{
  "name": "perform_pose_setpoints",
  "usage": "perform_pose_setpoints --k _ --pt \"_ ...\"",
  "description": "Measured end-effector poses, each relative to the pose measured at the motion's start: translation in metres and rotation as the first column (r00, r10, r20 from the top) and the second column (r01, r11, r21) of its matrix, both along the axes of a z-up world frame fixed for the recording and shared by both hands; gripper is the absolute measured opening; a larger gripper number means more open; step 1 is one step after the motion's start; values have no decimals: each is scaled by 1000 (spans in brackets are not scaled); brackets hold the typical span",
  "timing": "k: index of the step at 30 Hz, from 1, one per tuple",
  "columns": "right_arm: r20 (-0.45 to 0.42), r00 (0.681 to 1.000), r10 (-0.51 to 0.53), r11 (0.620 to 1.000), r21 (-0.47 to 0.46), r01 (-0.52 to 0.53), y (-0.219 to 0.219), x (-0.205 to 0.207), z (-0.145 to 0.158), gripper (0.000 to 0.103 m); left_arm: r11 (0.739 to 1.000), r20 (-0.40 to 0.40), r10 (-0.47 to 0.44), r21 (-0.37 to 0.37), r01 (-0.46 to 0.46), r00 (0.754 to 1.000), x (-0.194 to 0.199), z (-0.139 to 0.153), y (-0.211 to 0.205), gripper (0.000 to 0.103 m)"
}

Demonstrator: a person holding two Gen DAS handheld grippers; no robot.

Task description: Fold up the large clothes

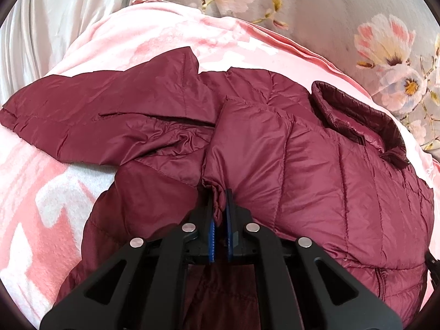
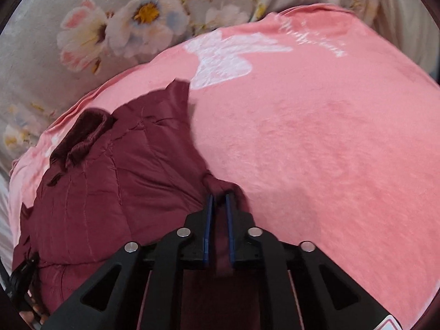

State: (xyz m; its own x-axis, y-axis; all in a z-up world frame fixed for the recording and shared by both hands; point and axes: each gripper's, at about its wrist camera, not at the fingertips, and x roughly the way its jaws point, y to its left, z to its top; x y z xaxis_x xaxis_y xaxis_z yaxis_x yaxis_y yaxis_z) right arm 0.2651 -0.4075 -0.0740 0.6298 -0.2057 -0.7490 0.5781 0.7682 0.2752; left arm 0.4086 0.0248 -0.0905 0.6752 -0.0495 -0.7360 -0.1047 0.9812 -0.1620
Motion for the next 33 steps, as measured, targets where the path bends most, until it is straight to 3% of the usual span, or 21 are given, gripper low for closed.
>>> perform_pose_setpoints --k 2,6,9,12,15,23,25,26,28,33 --pt "54 999 -7 999 -34 9 6 -12 14 17 1000 2 -1 11 1 1000 0 0 -1 6" --pt "99 989 108 991 -91 -99 35 7 33 17 1000 5 -3 29 3 1000 -1 0 -4 6" --pt "28 987 158 980 -129 -153 50 34 19 13 1000 6 -3 23 3 1000 -1 0 -3 6" --pt "-57 985 163 981 -94 -168 46 47 -9 9 1000 7 -4 21 4 1000 -1 0 -3 6" --pt "-52 987 151 985 -76 -155 42 45 -12 5 1000 7 -3 24 3 1000 -1 0 -3 8" --pt "-85 986 144 977 -146 -156 52 44 -14 5 1000 11 6 18 -6 1000 -2 0 -1 8" --pt "-82 988 131 972 -184 -144 64 37 -3 17 1000 13 8 2 -8 1000 -2 0 1 8" --pt "-56 986 157 972 -168 -164 73 34 3 17 1000 14 9 -10 -9 1000 -2 0 3 8" --pt "-18 971 240 958 -157 -240 104 34 17 17 1000 19 10 -29 -10 1000 -4 0 6 8" --pt "-43 900 434 872 -232 -432 193 60 24 16 999 19 9 -46 -8 1000 -6 0 8 8"
